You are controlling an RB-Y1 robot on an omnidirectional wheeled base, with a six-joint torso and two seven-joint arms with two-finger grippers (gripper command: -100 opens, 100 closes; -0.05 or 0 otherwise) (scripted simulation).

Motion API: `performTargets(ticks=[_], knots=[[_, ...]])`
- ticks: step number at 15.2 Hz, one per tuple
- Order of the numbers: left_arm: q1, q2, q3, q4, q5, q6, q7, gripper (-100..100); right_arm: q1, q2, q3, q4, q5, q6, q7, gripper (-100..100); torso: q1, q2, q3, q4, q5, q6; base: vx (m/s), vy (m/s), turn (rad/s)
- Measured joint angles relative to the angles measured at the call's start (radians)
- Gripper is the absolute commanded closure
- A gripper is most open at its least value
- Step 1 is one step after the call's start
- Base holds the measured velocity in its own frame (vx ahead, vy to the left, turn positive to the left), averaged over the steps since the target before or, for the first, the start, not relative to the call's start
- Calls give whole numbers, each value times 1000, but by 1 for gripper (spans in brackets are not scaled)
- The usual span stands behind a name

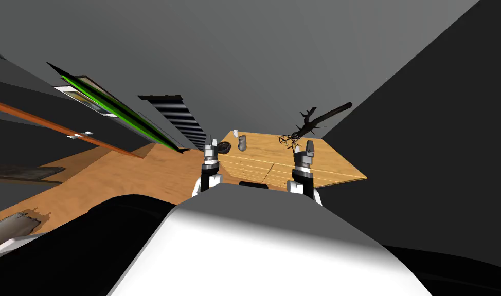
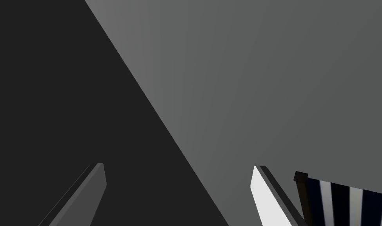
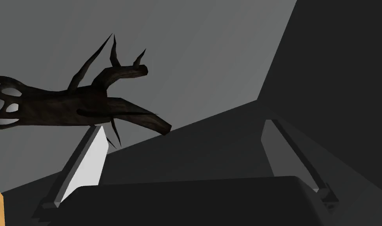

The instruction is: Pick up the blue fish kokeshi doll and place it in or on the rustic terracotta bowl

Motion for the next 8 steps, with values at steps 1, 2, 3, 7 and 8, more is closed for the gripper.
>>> performTargets(ticks=[1, 2, 3, 7, 8], knots=[[2, 13, -3, 4, 3, -2, 3, -100, 0, 0, 0, 0, 0, 0, 0, 0, 0, 0, 0, 0, 0, 0, -21, -34, -156], [2, 35, -7, 11, 8, -3, 8, -100, 0, 0, 0, 0, 0, 0, 0, 0, -1, 1, 0, 0, 0, 1, -30, -54, -196], [5, 58, -17, 23, 14, -6, 16, -100, 0, 0, 0, 0, 0, 0, 0, 0, -3, 2, 1, 0, 0, 1, -29, -53, -107], [14, 134, -49, 52, 35, -11, 46, -100, 0, 0, 0, 0, 0, 0, 0, 0, -4, 2, 1, 0, -1, 1, -29, -58, -129], [21, 150, -58, 58, 40, -14, 54, -100, 0, 0, 0, 0, 0, 0, 0, 0, -4, 2, 1, 0, -1, 0, -28, -61, -185]])
